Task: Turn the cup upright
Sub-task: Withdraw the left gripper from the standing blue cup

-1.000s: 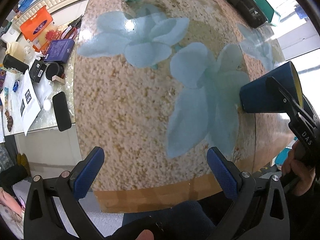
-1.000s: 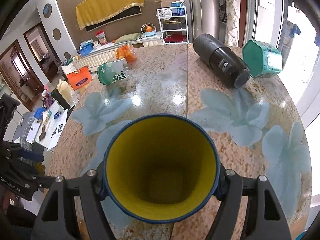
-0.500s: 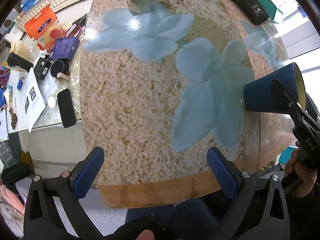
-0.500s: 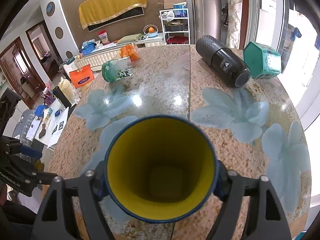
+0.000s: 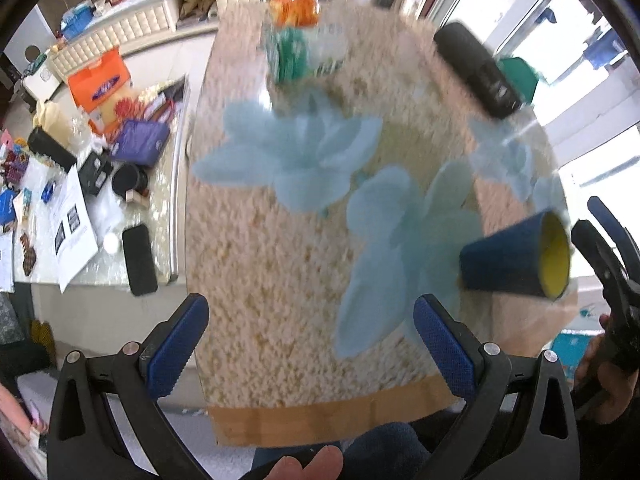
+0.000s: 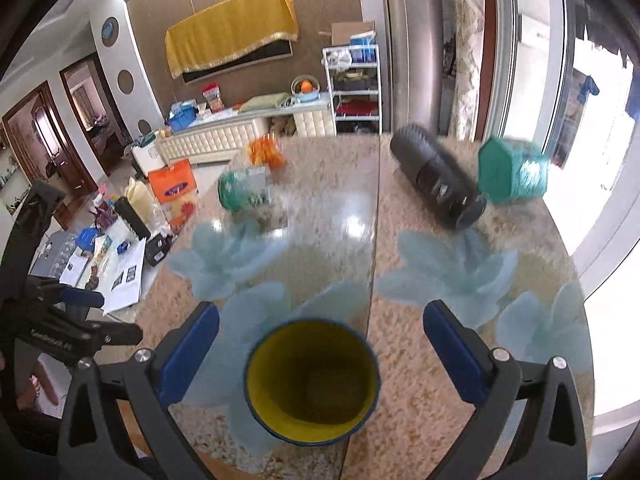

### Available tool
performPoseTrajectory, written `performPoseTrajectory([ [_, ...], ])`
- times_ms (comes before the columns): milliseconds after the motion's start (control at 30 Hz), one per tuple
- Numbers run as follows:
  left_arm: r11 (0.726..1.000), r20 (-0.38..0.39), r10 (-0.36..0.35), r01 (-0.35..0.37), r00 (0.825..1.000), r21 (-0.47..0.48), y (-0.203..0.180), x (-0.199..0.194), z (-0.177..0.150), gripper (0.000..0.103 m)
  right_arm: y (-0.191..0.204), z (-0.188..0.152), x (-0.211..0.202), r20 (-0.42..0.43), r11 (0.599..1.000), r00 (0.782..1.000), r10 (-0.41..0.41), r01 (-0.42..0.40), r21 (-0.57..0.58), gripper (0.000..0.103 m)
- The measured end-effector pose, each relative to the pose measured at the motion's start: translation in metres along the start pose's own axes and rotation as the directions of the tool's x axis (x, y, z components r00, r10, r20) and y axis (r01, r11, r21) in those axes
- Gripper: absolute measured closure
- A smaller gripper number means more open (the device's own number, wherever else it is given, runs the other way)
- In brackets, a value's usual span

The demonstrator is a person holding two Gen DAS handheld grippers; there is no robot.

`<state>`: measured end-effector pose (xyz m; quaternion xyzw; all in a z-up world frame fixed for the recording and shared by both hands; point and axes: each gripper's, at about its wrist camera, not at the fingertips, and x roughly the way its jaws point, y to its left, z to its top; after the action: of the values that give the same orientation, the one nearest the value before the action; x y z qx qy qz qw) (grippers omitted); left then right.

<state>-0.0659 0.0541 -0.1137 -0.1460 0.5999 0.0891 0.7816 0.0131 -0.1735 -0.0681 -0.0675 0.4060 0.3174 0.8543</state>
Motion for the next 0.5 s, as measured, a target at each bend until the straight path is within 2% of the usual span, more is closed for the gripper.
performPoseTrajectory([
  [100,1.000,0.094,-0.019,0.018,0.995,0.007,-0.003,-0.024,0.014,0.000,0.001,0.014,-0.020,0.041,1.000,0.999,-0.007,0.007,0.002,0.000],
  [267,0.997,0.214,-0.057,0.044,0.975,0.064,-0.017,-0.061,0.036,0.000,-0.001,0.030,-0.048,0.084,0.999,0.996,-0.036,0.034,0.032,0.000],
  [500,0.984,0.307,-0.082,0.029,0.948,0.174,-0.045,-0.105,0.043,0.000,-0.012,0.041,-0.075,0.068,0.987,0.993,-0.094,0.084,0.140,0.000],
])
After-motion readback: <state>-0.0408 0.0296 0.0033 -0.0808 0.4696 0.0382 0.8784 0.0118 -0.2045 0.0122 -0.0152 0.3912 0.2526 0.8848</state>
